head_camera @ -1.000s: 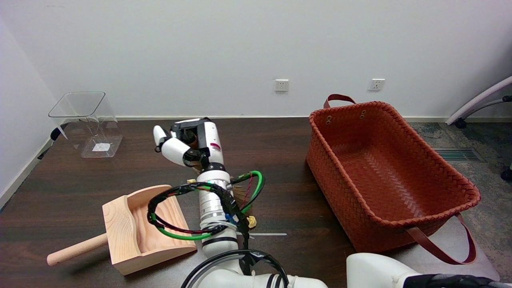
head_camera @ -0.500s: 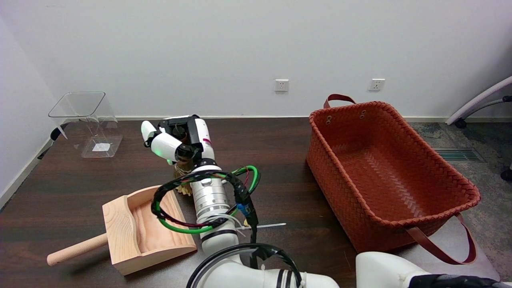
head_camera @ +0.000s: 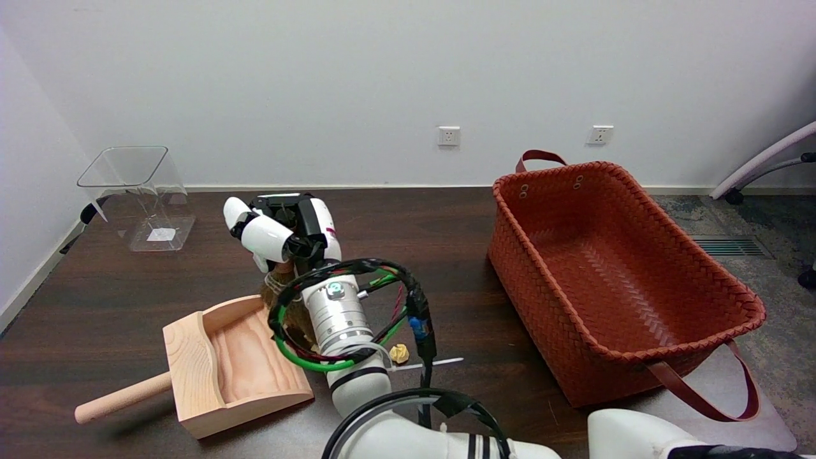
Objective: Sweep the paper balls into the dustpan.
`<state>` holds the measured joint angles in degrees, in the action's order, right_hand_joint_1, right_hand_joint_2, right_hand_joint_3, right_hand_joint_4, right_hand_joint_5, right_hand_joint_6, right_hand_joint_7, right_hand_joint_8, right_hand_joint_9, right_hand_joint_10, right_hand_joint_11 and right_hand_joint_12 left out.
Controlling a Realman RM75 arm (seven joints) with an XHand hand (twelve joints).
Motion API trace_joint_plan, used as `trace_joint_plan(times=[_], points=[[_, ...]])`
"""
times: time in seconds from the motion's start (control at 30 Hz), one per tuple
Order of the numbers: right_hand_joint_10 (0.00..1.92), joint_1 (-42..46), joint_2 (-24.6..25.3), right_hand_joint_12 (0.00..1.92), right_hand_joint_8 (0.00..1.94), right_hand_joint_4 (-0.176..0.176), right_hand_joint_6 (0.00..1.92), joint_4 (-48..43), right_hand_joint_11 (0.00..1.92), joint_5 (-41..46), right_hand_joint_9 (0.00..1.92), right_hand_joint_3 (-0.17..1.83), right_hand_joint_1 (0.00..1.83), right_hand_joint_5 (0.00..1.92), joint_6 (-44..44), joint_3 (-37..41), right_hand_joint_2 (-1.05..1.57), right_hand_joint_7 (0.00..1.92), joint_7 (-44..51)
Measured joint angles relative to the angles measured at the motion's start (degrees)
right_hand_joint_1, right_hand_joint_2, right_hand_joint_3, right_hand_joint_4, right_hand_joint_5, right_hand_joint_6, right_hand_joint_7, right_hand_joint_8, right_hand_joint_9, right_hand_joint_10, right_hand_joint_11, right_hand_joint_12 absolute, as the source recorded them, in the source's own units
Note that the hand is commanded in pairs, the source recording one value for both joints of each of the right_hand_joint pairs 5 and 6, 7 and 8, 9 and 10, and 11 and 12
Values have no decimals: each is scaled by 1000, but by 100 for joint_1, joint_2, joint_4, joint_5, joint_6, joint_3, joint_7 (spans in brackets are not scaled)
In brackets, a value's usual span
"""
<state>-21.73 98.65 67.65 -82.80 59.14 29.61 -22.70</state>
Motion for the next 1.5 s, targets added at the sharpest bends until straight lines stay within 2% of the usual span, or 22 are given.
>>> trace_joint_plan(times=[0.53, 1.07, 1.33, 1.5], points=[[1920, 148, -358, 1920, 1920, 0, 1920, 988, 1920, 881, 1920, 657, 1264, 1920, -502, -10, 1571, 1920, 27], [1920, 71, -523, 1920, 1920, 0, 1920, 1480, 1920, 1064, 1920, 589, 1269, 1920, -840, 19, 1571, 1920, 406], [1920, -3, -568, 1920, 1920, 0, 1920, 1569, 1920, 1014, 1920, 711, 1275, 1920, -913, 19, 1571, 1920, 804], [1920, -33, -583, 1920, 1920, 0, 1920, 1600, 1920, 824, 1920, 778, 1279, 1920, -894, 23, 1571, 1920, 1401]])
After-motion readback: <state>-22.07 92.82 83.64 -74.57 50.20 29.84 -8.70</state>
